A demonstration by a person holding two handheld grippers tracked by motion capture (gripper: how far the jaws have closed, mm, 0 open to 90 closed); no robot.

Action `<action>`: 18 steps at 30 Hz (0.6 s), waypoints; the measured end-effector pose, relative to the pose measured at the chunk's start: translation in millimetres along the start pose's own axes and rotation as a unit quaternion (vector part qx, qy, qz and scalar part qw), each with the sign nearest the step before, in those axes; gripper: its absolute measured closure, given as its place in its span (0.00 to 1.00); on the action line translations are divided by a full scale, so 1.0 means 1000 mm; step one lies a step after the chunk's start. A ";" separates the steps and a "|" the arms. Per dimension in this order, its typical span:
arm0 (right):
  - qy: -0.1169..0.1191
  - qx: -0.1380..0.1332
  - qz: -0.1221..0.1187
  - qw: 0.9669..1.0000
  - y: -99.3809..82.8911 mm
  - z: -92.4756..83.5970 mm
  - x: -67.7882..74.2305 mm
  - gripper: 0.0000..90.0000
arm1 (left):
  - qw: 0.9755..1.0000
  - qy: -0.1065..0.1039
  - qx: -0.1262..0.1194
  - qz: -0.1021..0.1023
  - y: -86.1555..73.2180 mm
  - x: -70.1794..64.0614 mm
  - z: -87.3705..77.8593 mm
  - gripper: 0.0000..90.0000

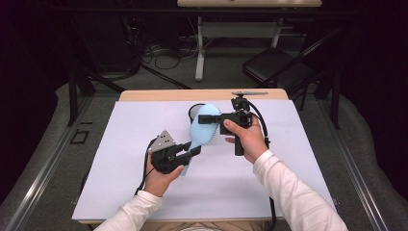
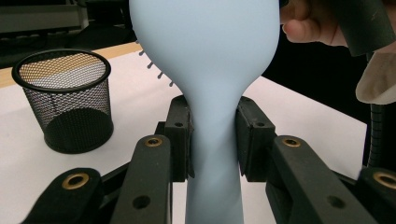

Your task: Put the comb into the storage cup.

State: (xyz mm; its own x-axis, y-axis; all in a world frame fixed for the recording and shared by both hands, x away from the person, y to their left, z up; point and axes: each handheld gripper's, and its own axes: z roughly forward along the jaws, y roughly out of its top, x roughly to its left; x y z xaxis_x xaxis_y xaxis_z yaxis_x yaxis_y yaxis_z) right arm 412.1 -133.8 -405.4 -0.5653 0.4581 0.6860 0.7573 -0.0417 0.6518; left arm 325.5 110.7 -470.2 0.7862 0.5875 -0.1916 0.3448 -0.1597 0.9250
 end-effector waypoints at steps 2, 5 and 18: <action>0.000 0.001 0.002 1.000 0.000 0.000 0.000 0.54 | 1.000 0.000 0.000 0.000 0.000 0.000 0.000 0.78; 0.000 0.000 0.005 1.000 0.000 0.000 0.000 0.54 | 1.000 0.002 -0.001 -0.001 0.000 0.000 0.000 0.77; 0.002 -0.003 0.014 1.000 0.000 0.006 0.000 0.55 | 1.000 0.011 -0.009 -0.011 0.001 0.003 -0.003 0.72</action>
State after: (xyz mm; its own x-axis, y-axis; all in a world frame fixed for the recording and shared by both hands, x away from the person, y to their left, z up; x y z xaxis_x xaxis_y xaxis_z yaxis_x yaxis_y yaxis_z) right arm 414.1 -128.2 -407.0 -0.5455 0.4528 0.7053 0.7704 -0.0605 0.6347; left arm 326.8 114.7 -469.1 0.7669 0.6086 -0.2037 0.3521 -0.1336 0.9264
